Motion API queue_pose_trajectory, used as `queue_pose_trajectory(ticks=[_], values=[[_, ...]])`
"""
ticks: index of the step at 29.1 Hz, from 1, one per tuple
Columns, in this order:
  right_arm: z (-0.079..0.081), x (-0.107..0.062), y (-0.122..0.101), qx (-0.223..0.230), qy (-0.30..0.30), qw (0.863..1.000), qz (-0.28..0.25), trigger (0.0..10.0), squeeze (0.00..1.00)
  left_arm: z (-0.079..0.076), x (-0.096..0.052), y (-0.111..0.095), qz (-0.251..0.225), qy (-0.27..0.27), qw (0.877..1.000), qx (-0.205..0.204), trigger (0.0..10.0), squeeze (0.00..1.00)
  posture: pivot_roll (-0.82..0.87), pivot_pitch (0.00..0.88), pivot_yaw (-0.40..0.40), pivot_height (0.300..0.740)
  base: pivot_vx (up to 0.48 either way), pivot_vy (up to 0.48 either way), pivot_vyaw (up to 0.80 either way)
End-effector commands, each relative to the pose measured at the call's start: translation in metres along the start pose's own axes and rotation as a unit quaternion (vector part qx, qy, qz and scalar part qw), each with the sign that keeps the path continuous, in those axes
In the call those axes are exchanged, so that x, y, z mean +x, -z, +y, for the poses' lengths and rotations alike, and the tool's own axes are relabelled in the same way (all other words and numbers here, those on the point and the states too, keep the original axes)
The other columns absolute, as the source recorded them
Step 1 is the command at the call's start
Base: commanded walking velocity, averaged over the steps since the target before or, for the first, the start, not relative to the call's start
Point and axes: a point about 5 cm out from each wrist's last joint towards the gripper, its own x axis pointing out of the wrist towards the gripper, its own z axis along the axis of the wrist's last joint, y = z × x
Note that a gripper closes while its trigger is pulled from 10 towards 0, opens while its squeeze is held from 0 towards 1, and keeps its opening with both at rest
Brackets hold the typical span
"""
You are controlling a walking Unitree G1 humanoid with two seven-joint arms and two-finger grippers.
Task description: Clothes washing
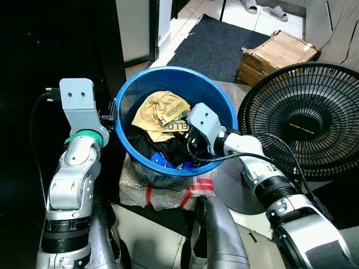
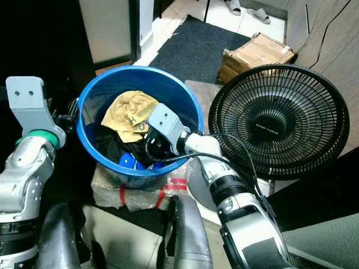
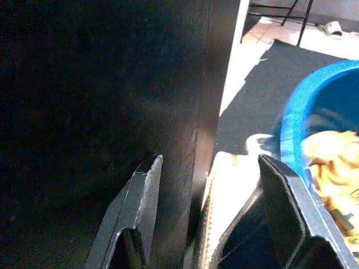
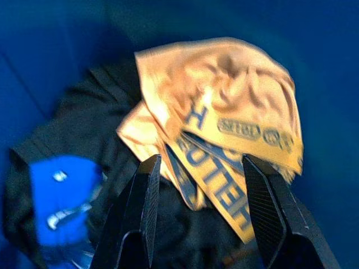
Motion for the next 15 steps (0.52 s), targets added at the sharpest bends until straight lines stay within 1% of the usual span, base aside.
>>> queue_pose_trajectory(ticks=[1, 3, 6, 7, 8, 9, 12, 13, 14, 15], values=[[0.012, -0.019, 0.049, 0.040, 0.001, 0.995, 0.093, 10.0, 0.00, 0.004, 0.000, 0.006, 0.013, -0.009, 1.000, 0.004, 10.0, 0.00, 0.10, 0.196, -0.064, 0.445, 0.000, 0.000, 0.00], [0.008, -0.026, 0.054, 0.009, 0.006, 0.994, 0.107, 10.0, 0.00, 0.004, 0.001, 0.007, 0.014, -0.008, 1.000, 0.004, 10.0, 0.00, 0.09, 0.199, -0.060, 0.445, 0.000, 0.000, 0.00], [0.007, -0.027, 0.054, -0.001, 0.007, 0.994, 0.111, 10.0, 0.00, 0.003, 0.000, 0.007, 0.014, -0.007, 1.000, 0.004, 10.0, 0.00, 0.09, 0.199, -0.060, 0.445, 0.000, 0.000, 0.00], [0.006, -0.029, 0.053, -0.017, 0.003, 0.994, 0.112, 10.0, 0.00, 0.003, 0.000, 0.007, 0.015, -0.006, 1.000, 0.004, 10.0, 0.00, 0.09, 0.200, -0.060, 0.445, 0.000, 0.000, 0.00], [0.006, -0.030, 0.051, -0.039, -0.003, 0.993, 0.109, 10.0, 0.00, 0.003, 0.000, 0.008, 0.015, -0.006, 1.000, 0.004, 10.0, 0.00, 0.09, 0.201, -0.059, 0.445, 0.000, 0.000, 0.00], [0.006, -0.029, 0.045, -0.045, 0.000, 0.995, 0.092, 10.0, 0.00, 0.003, 0.000, 0.007, 0.015, -0.006, 1.000, 0.004, 10.0, 0.00, 0.09, 0.203, -0.060, 0.445, 0.000, 0.000, 0.00], [0.006, -0.028, 0.041, -0.047, 0.004, 0.996, 0.079, 10.0, 0.00, 0.003, 0.001, 0.007, 0.015, -0.006, 1.000, 0.003, 10.0, 0.00, 0.09, 0.203, -0.060, 0.445, 0.000, 0.000, 0.00], [0.005, -0.024, 0.031, -0.007, 0.017, 0.999, 0.043, 10.0, 0.00, 0.003, 0.001, 0.007, 0.014, -0.006, 1.000, 0.003, 10.0, 0.00, 0.09, 0.203, -0.060, 0.445, 0.000, 0.000, 0.00], [0.005, -0.024, 0.031, -0.007, 0.017, 0.999, 0.043, 10.0, 0.00, 0.003, 0.001, 0.007, 0.014, -0.006, 1.000, 0.003, 10.0, 0.00, 0.09, 0.203, -0.060, 0.445, 0.000, 0.000, 0.00], [0.003, -0.020, 0.026, 0.017, 0.026, 0.999, 0.024, 10.0, 0.00, 0.002, 0.001, 0.006, 0.014, -0.006, 1.000, 0.003, 10.0, 0.00, 0.10, 0.204, -0.059, 0.445, 0.000, 0.000, 0.00]])
